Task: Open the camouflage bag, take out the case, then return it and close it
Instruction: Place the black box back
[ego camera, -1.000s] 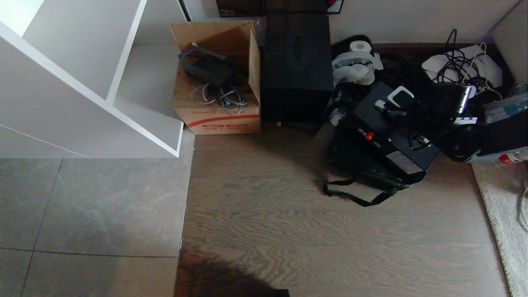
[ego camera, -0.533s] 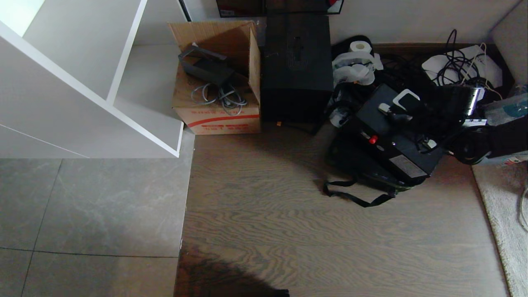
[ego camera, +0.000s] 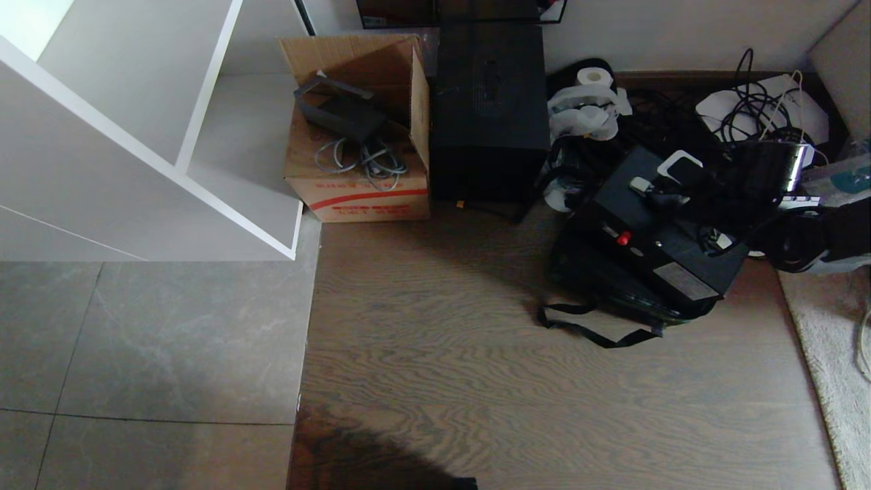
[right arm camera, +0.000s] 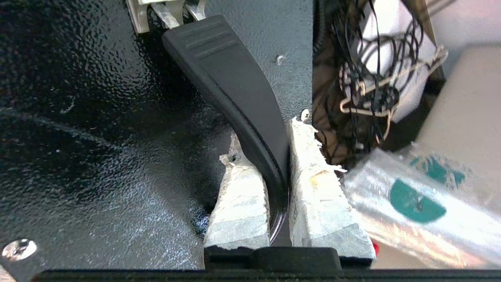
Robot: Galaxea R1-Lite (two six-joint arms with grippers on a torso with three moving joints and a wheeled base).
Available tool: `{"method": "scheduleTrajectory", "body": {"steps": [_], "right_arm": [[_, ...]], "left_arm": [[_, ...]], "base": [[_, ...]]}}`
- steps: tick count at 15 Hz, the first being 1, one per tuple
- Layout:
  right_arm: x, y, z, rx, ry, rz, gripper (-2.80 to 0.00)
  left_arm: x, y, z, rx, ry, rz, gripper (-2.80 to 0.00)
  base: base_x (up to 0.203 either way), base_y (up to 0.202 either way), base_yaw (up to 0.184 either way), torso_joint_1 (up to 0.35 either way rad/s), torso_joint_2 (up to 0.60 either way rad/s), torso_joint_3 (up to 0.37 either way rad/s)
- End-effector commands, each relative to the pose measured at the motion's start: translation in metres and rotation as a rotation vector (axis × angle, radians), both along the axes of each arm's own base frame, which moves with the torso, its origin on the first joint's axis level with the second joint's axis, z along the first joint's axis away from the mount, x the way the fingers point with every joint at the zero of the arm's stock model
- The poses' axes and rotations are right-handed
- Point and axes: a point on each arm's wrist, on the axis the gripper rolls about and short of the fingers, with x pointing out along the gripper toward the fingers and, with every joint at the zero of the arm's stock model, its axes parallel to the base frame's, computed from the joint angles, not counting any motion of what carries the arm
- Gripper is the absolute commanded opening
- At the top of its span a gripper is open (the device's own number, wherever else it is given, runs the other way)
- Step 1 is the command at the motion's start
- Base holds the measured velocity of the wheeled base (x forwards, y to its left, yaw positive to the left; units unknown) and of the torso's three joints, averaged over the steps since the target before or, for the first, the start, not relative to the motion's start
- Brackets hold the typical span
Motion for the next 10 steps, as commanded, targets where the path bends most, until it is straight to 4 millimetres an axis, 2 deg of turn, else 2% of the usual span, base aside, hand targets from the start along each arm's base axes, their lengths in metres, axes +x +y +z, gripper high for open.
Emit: {"method": "scheduleTrajectory", "body": {"steps": [1,10], "right_arm": [[-0.003,0.000,0.007,-0.005,-0.016,0.014,-2.80],[-0.005,-0.015,0.006,-0.006,-0.013,0.051,-2.80]], "left_arm": [[0.000,0.000,0.000,0.000,-0.001,0.000,-2.80],[0.000,0.000,0.000,0.000,-0.002,0.000,-2.80]], "base": [[0.000,0.000,0.000,0.000,0.00,0.000],[0.000,0.000,0.000,0.000,0.00,0.000]]}}
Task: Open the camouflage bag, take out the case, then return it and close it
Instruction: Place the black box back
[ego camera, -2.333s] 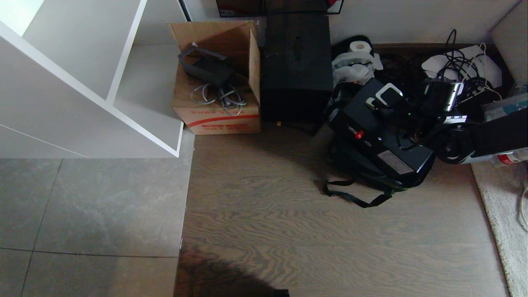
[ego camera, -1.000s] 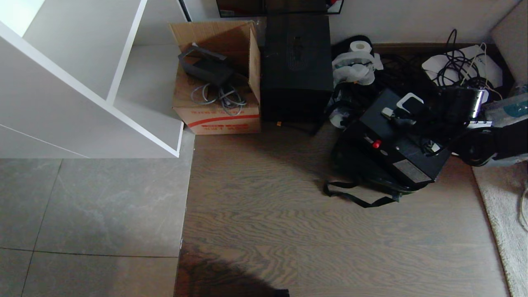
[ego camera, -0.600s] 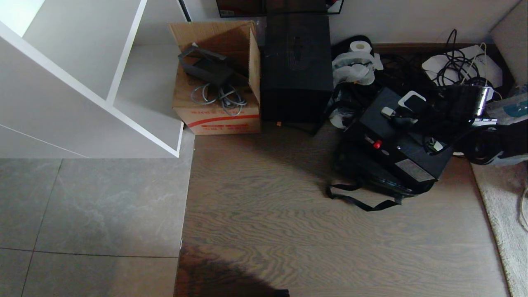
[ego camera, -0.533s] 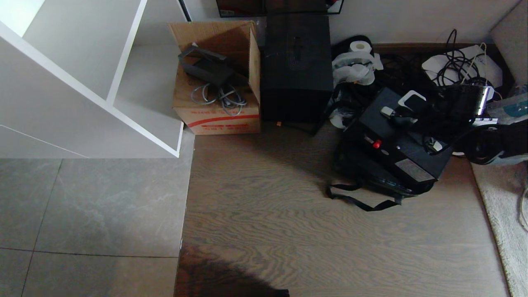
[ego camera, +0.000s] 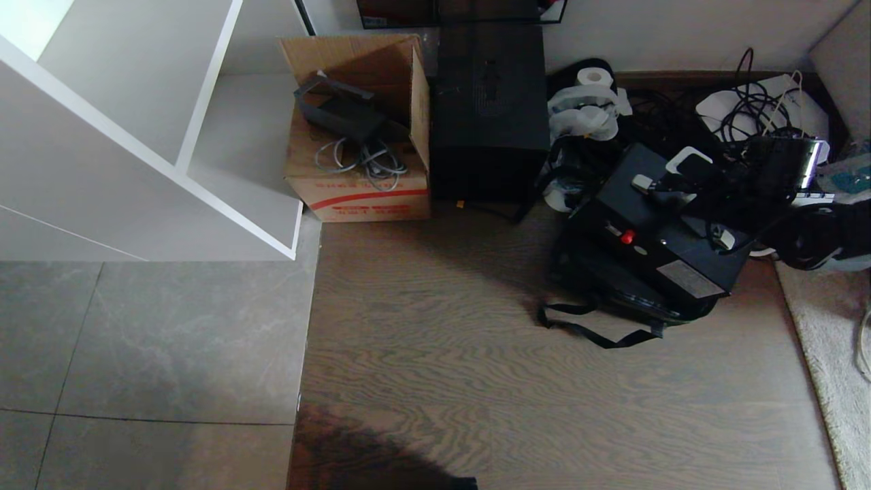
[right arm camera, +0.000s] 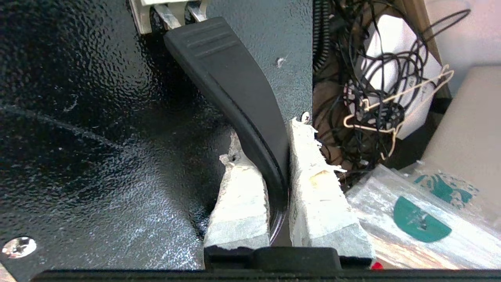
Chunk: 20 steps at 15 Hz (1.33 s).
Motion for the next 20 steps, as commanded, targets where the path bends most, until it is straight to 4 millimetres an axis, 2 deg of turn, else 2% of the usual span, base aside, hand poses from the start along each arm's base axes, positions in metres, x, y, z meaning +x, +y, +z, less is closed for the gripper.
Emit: {"method": "scheduleTrajectory", "body": {"steps": [1,9,12,20], "right_arm": [[-0.001,-0.004,0.002,-0.007,-0.007,-0.007,-2.80],[-0.009,-0.027,-0.001,-0.023,0.014,-0.011,-2.80],[-0.012,-0.029,-0.008,-0.020,0.041,-0.015,-2.80],[-0.028,-0.026,-0.002,-0.017,0.043,-0.016,-2.80]], "left_arm": [[0.000,0.000,0.000,0.000,0.000,0.000,-2.80],[0.000,0.000,0.000,0.000,0.000,0.000,-2.80],[0.000,0.000,0.000,0.000,0.000,0.002,-2.80],[0.000,0.000,0.000,0.000,0.000,0.000,-2.80]], "base": [[0.000,0.000,0.000,0.000,0.00,0.000],[0.000,0.000,0.000,0.000,0.00,0.000],[0.000,0.000,0.000,0.000,0.00,0.000],[0.000,0.000,0.000,0.000,0.00,0.000]]}}
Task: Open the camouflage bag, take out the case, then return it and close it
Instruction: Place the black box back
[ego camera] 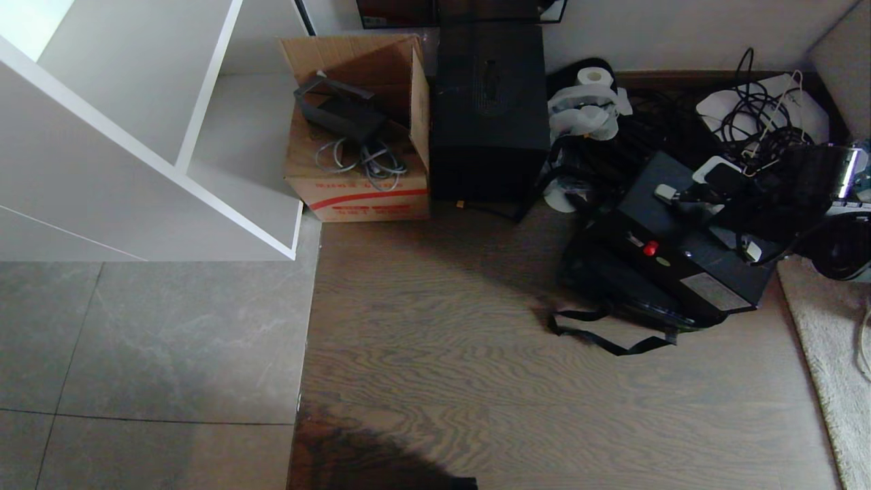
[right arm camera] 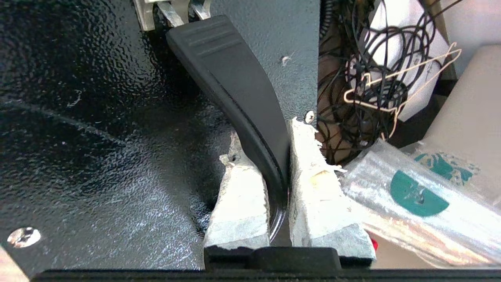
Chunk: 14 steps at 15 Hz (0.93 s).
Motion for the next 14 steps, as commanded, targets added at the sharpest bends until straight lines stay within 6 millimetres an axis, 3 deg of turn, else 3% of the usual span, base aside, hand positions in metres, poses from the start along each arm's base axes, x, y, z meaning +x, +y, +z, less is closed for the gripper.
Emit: {"method": "scheduleTrajectory", "body": {"steps": [1,6,14], "right_arm": [[-0.006,0.002,0.005,-0.007,-0.004,0.001,-2.80],[-0.014,0.003,0.012,-0.008,-0.010,0.002,-2.80],[-0.023,-0.001,0.008,-0.001,0.010,-0.012,-2.80]], "left_arm": [[0.000,0.000,0.000,-0.001,0.000,0.000,-2.80],[0.000,0.000,0.000,-0.001,0.000,0.000,-2.80],[0.000,0.000,0.000,-0.001,0.000,0.000,-2.80]], "base": [[0.000,0.000,0.000,0.000,0.00,0.000],[0.000,0.000,0.000,0.000,0.00,0.000],[0.000,0.000,0.000,0.000,0.00,0.000]]}}
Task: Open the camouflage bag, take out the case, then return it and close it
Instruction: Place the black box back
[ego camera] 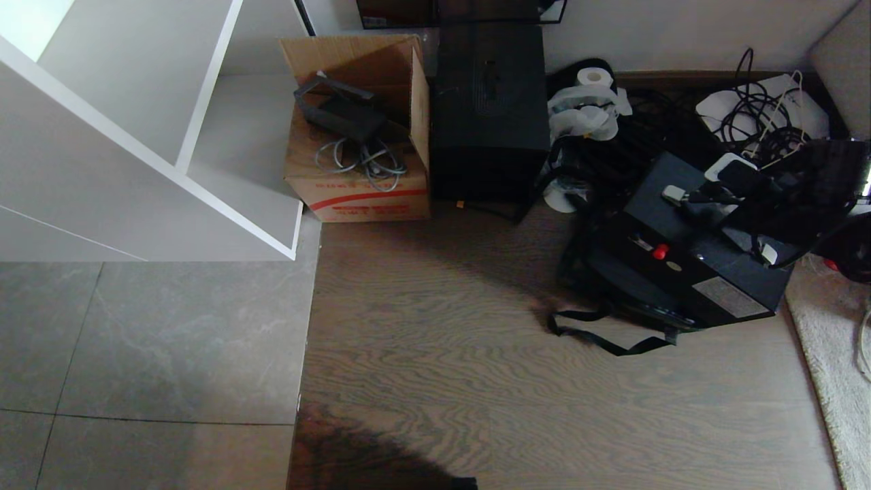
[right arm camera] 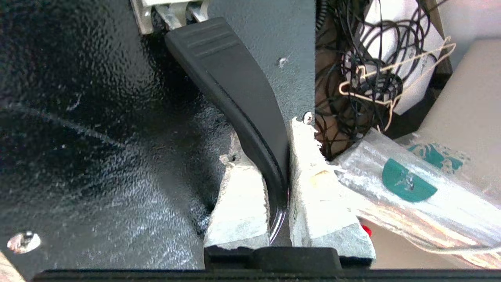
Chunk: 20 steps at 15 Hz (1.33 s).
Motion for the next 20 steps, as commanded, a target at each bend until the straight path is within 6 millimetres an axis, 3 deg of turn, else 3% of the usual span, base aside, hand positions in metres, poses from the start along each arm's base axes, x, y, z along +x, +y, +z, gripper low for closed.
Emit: {"method": "scheduleTrajectory", "body": {"steps": [1,20], "right_arm": [[-0.001,-0.004,-0.003,-0.003,0.009,-0.009,-2.80],[0.012,-0.016,-0.029,0.012,0.065,0.000,-2.80]], "left_arm": [[0.000,0.000,0.000,0.000,-0.001,0.000,-2.80],[0.000,0.000,0.000,0.000,-0.001,0.000,-2.80]], "base": [[0.000,0.000,0.000,0.000,0.00,0.000],[0.000,0.000,0.000,0.000,0.00,0.000]]}}
